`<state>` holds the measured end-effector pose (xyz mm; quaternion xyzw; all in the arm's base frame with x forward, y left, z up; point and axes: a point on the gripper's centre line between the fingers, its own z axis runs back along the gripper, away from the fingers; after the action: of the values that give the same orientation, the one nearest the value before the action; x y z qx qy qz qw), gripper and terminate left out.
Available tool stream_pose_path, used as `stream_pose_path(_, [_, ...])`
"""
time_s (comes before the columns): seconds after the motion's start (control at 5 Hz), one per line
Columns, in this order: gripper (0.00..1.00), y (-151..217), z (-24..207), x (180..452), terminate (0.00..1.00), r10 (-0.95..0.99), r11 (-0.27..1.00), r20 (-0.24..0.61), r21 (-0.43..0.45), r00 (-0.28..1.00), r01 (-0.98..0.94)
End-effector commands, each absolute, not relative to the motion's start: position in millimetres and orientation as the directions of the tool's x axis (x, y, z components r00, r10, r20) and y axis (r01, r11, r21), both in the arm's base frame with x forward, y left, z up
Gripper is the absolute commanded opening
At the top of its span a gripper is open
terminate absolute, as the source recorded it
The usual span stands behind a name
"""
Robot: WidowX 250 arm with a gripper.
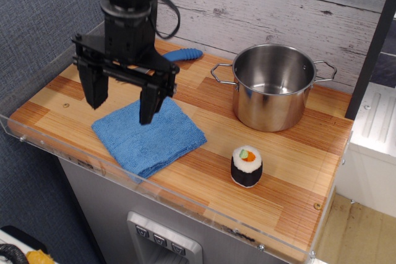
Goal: PICK UP THE BLUE TOWEL AND PUT NEAR THE VESSEL
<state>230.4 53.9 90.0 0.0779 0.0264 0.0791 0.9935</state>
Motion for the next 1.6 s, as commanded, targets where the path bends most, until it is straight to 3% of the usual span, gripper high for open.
stream_pose_path(0.0, [1.0, 68, 80, 252, 0.0, 0.157, 0.978, -0.012, 0.141, 0.987, -0.154])
stream_pose_path(0.4, [1.0, 61, 60, 274, 0.0, 0.107, 0.983, -0.02, 0.15, 0.994, -0.103])
stream_pose_path(0.8, [1.0, 49, 38, 275, 0.0, 0.054, 0.982, 0.009, 0.183, 0.999, -0.055])
stream_pose_path(1.2, [1.0, 42, 16, 279, 0.0, 0.011, 0.984, -0.037, 0.178, 0.999, -0.004])
stream_pose_path(1.4, [1.0, 42, 10, 284, 0.0, 0.009, 0.995, -0.049, 0.103, 0.999, -0.004])
